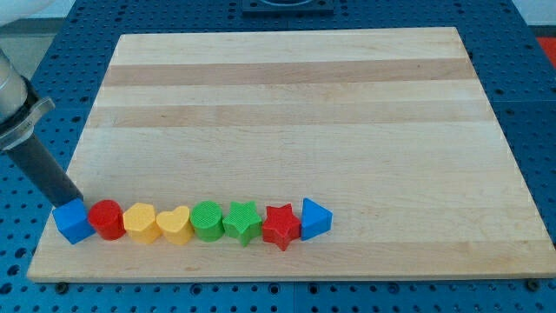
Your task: Move your arm to the bottom left
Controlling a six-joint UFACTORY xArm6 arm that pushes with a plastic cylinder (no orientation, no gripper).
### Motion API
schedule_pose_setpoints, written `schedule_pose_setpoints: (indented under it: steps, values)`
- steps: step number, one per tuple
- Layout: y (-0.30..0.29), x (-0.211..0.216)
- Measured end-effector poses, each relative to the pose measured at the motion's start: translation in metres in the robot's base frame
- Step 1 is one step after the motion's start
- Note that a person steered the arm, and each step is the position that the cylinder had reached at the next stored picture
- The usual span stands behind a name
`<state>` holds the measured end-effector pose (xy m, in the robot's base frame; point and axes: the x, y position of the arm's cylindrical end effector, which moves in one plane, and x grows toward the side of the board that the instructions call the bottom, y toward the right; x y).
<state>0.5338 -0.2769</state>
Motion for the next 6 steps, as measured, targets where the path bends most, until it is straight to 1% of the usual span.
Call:
schedule_pose_setpoints:
  steps: [1, 3, 4, 5, 6]
  values:
    - [0.0, 0.0]
    - [-0.028, 0.001]
    - [-0.026, -0.023]
    - [0.022, -0.08]
    - [0.128, -0.105]
